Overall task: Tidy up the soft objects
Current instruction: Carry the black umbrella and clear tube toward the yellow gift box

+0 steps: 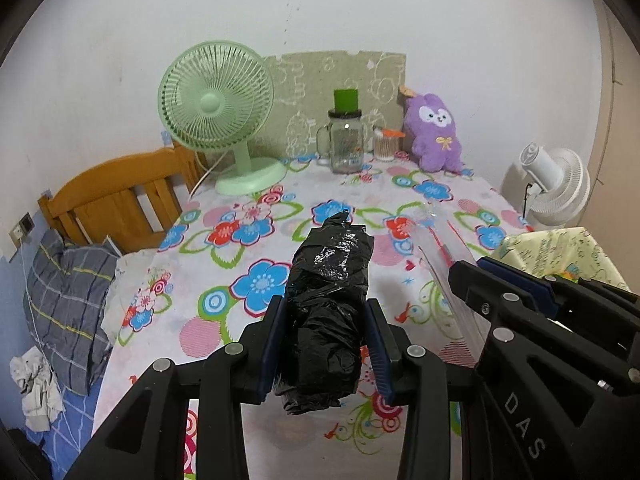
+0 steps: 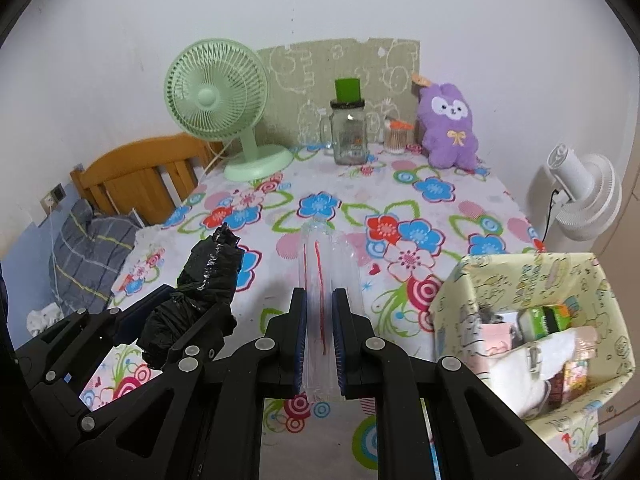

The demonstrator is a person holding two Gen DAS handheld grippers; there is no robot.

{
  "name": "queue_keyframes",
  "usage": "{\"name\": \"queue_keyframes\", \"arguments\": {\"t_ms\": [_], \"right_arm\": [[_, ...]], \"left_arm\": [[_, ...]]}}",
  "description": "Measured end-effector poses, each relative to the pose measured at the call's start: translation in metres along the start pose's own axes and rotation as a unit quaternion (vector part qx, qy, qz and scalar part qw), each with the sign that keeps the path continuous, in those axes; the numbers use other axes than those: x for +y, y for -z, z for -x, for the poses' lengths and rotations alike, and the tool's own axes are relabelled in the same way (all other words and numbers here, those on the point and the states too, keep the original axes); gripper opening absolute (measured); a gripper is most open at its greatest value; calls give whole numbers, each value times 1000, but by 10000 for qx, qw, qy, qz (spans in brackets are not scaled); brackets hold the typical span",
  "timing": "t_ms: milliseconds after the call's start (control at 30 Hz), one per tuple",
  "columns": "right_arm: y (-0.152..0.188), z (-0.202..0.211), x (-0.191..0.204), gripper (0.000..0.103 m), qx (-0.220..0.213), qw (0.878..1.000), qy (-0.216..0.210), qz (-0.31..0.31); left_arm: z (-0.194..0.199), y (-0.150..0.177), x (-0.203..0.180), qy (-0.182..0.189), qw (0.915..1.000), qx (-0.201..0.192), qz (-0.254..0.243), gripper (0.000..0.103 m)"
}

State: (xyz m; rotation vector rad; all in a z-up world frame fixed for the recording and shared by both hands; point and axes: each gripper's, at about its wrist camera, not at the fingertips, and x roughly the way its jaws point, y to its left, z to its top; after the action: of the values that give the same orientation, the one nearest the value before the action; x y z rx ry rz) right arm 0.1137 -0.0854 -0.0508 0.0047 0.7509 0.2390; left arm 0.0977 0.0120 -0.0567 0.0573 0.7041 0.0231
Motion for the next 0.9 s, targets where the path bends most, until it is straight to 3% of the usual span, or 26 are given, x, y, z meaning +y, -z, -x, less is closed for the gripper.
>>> {"name": "queue_keyframes", "arguments": {"t_ms": [500, 900], "right_arm": [[-14, 51, -21, 15, -390, 9992, -28, -43], [-15, 73, -55, 15, -549, 9980, 259, -186]], "left_arm": [[40, -18, -26, 180, 9988, -428, -167, 40], [45, -27, -65, 469, 9970, -518, -337, 40]]}}
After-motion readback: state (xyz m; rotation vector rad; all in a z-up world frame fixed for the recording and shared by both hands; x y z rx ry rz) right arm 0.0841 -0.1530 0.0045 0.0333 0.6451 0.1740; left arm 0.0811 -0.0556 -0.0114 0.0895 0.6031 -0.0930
